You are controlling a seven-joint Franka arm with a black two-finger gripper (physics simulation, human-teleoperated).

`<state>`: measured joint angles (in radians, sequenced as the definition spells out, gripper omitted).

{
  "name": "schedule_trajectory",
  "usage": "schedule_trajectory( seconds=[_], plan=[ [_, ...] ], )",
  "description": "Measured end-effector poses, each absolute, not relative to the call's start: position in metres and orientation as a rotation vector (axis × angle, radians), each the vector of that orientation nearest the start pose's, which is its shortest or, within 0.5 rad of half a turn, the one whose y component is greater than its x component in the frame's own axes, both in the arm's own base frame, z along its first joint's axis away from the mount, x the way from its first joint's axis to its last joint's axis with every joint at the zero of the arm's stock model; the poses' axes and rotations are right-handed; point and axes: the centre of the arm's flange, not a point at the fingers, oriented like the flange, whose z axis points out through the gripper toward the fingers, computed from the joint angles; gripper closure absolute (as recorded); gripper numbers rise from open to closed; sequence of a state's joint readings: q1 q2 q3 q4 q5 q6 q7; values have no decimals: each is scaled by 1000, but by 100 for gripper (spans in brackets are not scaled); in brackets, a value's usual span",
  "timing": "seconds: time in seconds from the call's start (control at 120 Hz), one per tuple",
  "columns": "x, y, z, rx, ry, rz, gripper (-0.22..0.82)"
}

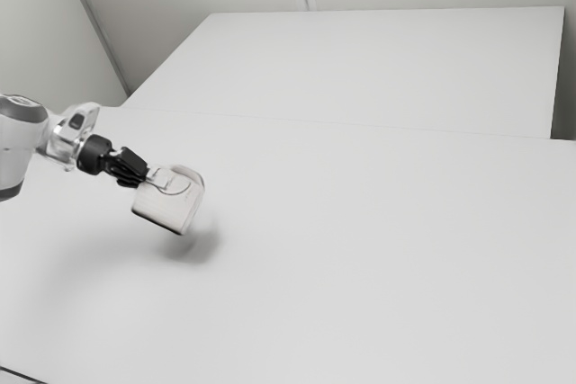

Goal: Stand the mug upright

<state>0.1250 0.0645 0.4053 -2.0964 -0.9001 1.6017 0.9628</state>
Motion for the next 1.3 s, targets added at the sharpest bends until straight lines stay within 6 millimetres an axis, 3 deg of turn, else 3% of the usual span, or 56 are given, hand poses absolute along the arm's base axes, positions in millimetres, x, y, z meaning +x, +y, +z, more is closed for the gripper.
schedule_trajectory(
  seconds=[0.233, 0.433, 0.65, 0.808, 0.867, 0.958, 1.0, 1.192, 1.3],
  plan=[
    [516, 172, 468, 2613, -384, 120, 78],
    [537, 123, 490, 2882, -520, 69, 78],
    [540, 54, 443, 2996, -582, 51, 78],
    [554, 21, 401, 3021, -570, 41, 78],
    [557, 30, 391, 3036, -510, 42, 78],
    [557, 80, 376, 3065, -326, 31, 78],
    [556, 91, 368, 3070, -274, 21, 78],
    [554, 62, 343, 3069, -258, -24, 77],
    [552, 65, 340, 3067, -211, -19, 54]
  ],
)
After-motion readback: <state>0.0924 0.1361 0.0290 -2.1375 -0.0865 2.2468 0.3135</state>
